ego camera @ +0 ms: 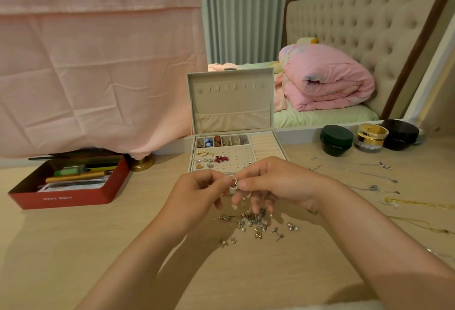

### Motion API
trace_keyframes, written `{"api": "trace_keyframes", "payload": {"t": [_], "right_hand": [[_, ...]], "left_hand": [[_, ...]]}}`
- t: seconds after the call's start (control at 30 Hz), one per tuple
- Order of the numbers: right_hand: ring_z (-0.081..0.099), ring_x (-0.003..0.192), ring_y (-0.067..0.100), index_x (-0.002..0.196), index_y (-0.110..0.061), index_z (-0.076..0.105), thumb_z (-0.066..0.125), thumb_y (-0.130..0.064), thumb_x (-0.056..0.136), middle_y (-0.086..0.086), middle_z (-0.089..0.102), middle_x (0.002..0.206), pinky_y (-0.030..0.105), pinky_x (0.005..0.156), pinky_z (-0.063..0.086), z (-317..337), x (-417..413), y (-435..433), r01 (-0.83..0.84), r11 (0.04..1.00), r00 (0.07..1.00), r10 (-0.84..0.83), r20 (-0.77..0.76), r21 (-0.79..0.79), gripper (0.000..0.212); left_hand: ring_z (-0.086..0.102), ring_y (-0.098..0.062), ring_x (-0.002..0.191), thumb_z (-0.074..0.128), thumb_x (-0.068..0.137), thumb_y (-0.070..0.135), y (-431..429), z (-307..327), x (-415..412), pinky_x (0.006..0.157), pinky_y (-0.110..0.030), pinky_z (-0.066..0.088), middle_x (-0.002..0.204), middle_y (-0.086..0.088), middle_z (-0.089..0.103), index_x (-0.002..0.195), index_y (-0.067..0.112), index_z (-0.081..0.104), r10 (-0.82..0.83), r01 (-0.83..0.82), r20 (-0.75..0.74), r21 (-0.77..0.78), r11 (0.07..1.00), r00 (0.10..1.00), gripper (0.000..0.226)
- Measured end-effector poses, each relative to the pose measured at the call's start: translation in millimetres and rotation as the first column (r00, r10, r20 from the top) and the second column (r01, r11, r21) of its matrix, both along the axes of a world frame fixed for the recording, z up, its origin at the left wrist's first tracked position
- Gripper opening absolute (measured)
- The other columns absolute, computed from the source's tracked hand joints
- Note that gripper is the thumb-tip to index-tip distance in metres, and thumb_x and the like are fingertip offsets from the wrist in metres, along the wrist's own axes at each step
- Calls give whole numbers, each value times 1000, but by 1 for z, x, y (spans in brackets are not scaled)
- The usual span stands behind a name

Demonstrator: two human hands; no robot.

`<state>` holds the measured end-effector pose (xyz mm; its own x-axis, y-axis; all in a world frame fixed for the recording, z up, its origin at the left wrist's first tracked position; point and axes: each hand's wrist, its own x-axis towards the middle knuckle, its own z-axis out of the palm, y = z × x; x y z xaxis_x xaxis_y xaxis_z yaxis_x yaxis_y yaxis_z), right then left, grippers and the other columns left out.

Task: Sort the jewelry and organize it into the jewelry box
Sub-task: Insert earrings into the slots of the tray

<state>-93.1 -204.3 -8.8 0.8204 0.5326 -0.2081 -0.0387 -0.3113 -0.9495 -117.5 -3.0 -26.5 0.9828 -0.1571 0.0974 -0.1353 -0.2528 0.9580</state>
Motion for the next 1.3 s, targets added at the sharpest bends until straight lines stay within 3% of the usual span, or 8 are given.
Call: {"api": "trace_keyframes", "payload": {"t": [0.27, 0.4, 0.57, 0.77, 0.93, 1.1, 1.2, 1.3], "right_hand": [[56, 64, 10, 108, -15, 77, 65, -18, 97, 1, 75, 87, 22, 52, 38, -2, 6, -4, 92, 996, 994, -91, 61, -9, 16], [58, 64, 10, 103, -15, 78, 68, -15, 94, 2, 75, 84, 21, 50, 43, 0, 16, -2, 186, 982, 978, -187, 94, 12, 13], [76, 81, 22, 106, -5, 74, 71, -9, 92, 11, 78, 94, 30, 67, 63, 20, 48, 27, 401, 876, 909, -418, 5, 267, 15], [77, 86, 24, 100, -6, 75, 75, -4, 87, 13, 78, 92, 29, 69, 63, 42, 102, 66, 408, 861, 901, -433, 17, 303, 13], [73, 68, 18, 100, -6, 74, 76, -4, 87, 13, 77, 83, 26, 59, 61, 40, 133, 83, 418, 893, 894, -437, 96, 170, 14], [61, 47, 8, 95, -8, 75, 75, -12, 89, 12, 74, 75, 22, 45, 48, 29, 159, 97, 424, 884, 873, -341, 350, -195, 7], [58, 50, 15, 87, -6, 78, 75, -19, 88, 16, 74, 72, 26, 49, 48, 30, 172, 109, 396, 825, 880, -217, 422, -402, 14], [58, 51, 18, 84, -2, 78, 76, -25, 85, 12, 72, 66, 32, 58, 54, 37, 178, 124, 384, 734, 882, -113, 457, -561, 23]], "left_hand": [[60, -14, 65, 53, 101, 23, 5, 28, 28, 56, -28, 43, 68, 7, 62, 82, 13, 64, 9, -14, -60, -79, 997, 998, 24], [63, -13, 67, 55, 101, 24, 11, 28, 46, 57, -25, 49, 82, 2, 73, 86, 15, 66, -41, 38, -35, -70, 997, 999, 21], [62, -9, 63, 65, 95, 22, 22, 44, 80, 55, -24, 49, 79, 1, 75, 88, 15, 74, -19, 15, 97, 41, 999, 995, 14], [59, -3, 58, 72, 90, 24, 41, 56, 125, 50, -14, 45, 72, 5, 74, 87, 20, 77, 68, -87, 235, 73, 993, 970, 8], [59, -3, 57, 66, 94, 33, 53, 32, 146, 51, -15, 44, 73, 8, 74, 85, 21, 73, 181, -186, 198, 6, 983, 963, 17], [60, -13, 73, 58, 98, 29, 65, -9, 158, 73, -36, 53, 79, 5, 67, 90, 22, 68, 352, -344, 94, -89, 935, 931, 15], [62, -15, 72, 52, 99, 23, 65, -16, 160, 71, -34, 54, 79, 4, 67, 96, 22, 67, 281, -286, -65, -91, 954, 957, 15], [65, -23, 79, 51, 81, 28, 64, -19, 162, 82, -38, 53, 76, 5, 70, 94, 26, 74, 165, -183, -158, -104, 978, 974, 27]]}}
